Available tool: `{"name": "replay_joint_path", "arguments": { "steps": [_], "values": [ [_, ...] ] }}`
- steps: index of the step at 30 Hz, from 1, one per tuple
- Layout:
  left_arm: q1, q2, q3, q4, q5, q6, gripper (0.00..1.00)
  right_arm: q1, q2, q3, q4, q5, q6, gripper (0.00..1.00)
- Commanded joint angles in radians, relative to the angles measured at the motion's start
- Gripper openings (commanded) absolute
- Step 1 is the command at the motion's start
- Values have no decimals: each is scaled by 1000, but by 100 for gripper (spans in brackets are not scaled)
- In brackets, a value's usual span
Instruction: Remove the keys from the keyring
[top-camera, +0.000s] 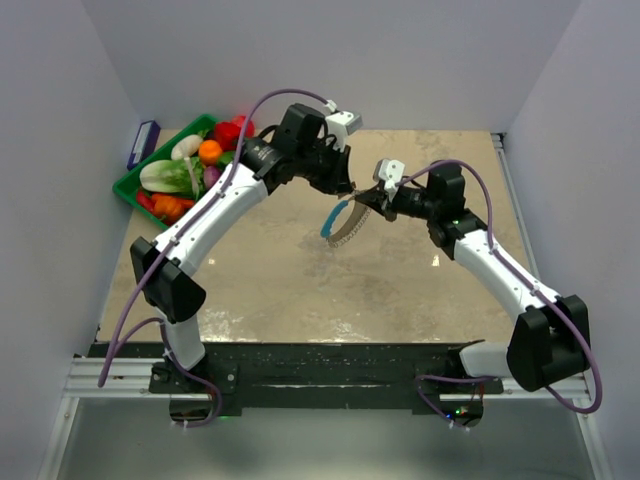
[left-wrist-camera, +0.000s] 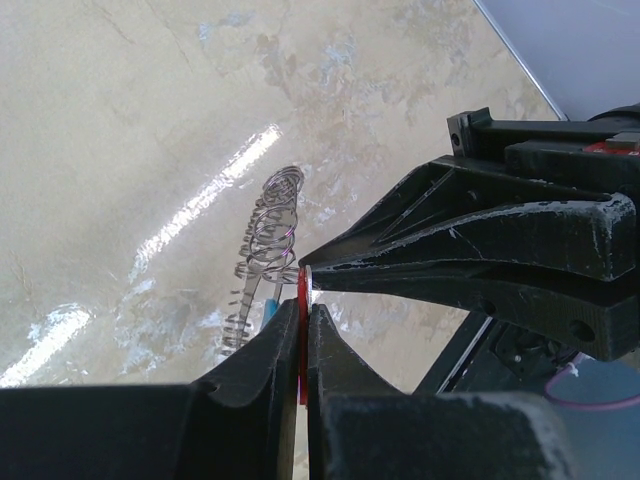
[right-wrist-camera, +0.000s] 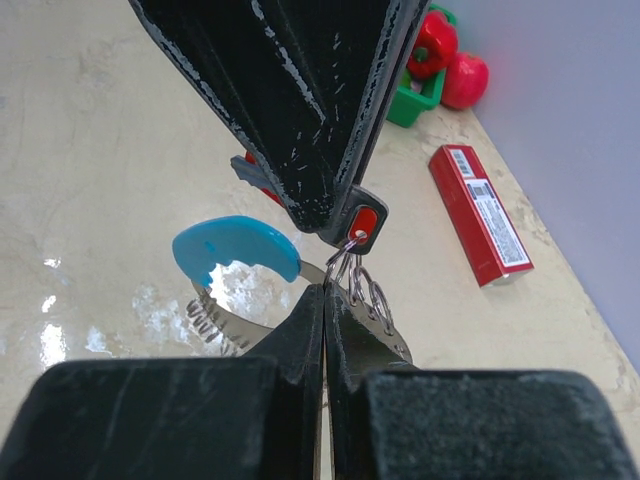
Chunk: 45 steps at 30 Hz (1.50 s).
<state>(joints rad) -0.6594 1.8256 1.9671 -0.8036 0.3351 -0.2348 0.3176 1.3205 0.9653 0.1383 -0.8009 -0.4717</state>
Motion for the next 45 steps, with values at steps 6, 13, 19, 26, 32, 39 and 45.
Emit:
{"name": "replay_joint_path", "arguments": {
  "steps": [6, 13, 19, 26, 32, 39, 45],
  "values": [
    [-5, -26, -24, 60, 59, 35, 0, -3, -23, 62, 1, 12, -2, 0],
    [-14, -20, -22, 58, 55, 42, 0, -3, -23, 67, -3, 8, 1, 0],
    [-16, -23, 7, 50, 32, 45, 0, -3, -18, 67, -17, 2, -13, 0],
    [-14, -31, 38, 41, 19, 51, 0, -3, -24, 49, -28, -4, -36, 0],
    [-14, -22, 21, 47, 33, 48, 0, -3, -21, 58, -35, -20, -35, 0],
    [-14, 6, 21, 49, 71, 42, 0, 6, -17, 75, -58, -52, -42, 0],
    [-20, 24, 24, 52, 100, 40, 0, 15, -10, 93, -78, -57, -53, 0]
  ]
}}
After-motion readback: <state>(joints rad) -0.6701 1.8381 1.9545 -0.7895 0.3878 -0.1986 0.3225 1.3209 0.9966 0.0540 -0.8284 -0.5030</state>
